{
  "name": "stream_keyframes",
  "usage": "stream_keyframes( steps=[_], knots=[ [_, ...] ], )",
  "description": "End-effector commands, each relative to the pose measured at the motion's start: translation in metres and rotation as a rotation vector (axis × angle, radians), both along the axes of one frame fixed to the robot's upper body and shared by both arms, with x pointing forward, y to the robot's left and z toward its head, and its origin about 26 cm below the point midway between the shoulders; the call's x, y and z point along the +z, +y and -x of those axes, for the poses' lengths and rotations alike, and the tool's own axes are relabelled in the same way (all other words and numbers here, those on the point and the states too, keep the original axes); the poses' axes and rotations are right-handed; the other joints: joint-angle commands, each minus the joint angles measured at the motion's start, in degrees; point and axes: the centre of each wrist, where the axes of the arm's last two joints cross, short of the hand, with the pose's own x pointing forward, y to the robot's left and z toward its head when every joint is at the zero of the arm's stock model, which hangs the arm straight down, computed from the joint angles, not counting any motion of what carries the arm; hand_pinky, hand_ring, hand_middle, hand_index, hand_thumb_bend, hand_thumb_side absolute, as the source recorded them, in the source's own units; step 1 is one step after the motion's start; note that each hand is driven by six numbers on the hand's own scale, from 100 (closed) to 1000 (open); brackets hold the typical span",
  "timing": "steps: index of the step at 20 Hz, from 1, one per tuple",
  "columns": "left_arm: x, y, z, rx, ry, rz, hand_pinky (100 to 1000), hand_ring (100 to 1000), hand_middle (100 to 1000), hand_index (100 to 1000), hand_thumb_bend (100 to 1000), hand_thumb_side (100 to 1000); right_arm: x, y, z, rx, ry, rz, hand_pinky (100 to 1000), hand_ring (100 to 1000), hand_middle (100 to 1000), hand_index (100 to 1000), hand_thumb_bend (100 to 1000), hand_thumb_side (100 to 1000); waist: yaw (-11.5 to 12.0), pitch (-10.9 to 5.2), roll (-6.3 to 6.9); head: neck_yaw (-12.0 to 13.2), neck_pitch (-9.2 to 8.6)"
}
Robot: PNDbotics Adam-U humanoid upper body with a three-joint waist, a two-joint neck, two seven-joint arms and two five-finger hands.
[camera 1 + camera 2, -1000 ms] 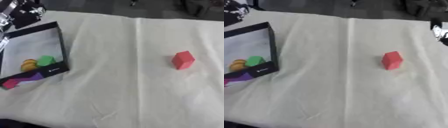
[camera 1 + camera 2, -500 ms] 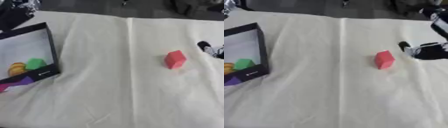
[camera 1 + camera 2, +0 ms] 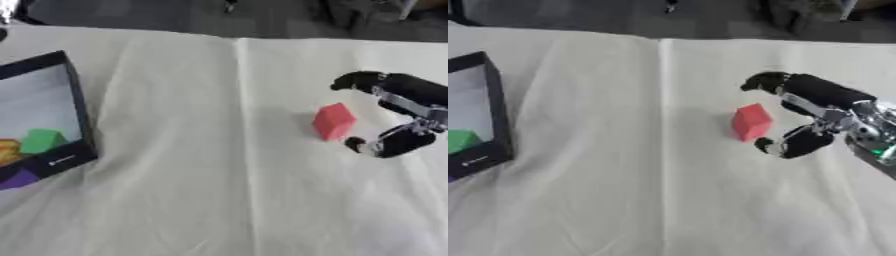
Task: Pick up the objects with one hand, pass them to the other hand, and then place them into the box on the other side of the table.
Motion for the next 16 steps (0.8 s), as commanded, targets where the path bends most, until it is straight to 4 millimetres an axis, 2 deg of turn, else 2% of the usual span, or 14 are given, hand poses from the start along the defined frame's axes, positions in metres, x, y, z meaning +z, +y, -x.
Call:
stream_keyframes(
  steps=[1, 7, 11, 13, 16],
  knots=[
    [0.008, 0.004, 0.005, -0.028, -0.027, 0.013, 894, 869, 642, 754, 100, 694, 0.016, -0.01, -0.006, -0.03, -0.032, 0.07, 1000, 975, 943, 943, 412, 100, 0.1, -0.86, 0.14, -0.2, -0.91],
    [0.007, 0.007, 0.005, -0.025, -0.01, 0.025, 893, 867, 630, 746, 100, 686, 0.034, -0.022, -0.014, -0.079, -0.048, 0.181, 1000, 978, 936, 934, 399, 100, 0.3, -0.52, 0.08, -0.1, -0.98],
    [0.009, 0.008, 0.006, -0.016, -0.009, 0.009, 893, 866, 627, 740, 100, 683, 0.049, -0.03, -0.009, -0.077, -0.031, 0.247, 1000, 987, 935, 933, 441, 100, 0.7, 0.06, -0.42, -0.4, -1.17],
    [0.01, 0.008, 0.006, -0.017, -0.008, 0.005, 893, 866, 624, 734, 100, 681, 0.053, -0.035, -0.01, -0.087, 0.004, 0.239, 1000, 997, 950, 931, 362, 100, 0.9, 0.39, -0.59, -0.8, -1.3],
    [0.011, 0.007, 0.006, -0.019, -0.005, -0.003, 893, 866, 624, 733, 100, 679, 0.062, -0.042, -0.017, -0.118, 0.047, 0.195, 1000, 1000, 949, 931, 340, 100, 1.2, 0.65, -0.65, -1.1, -1.28]
  ],
)
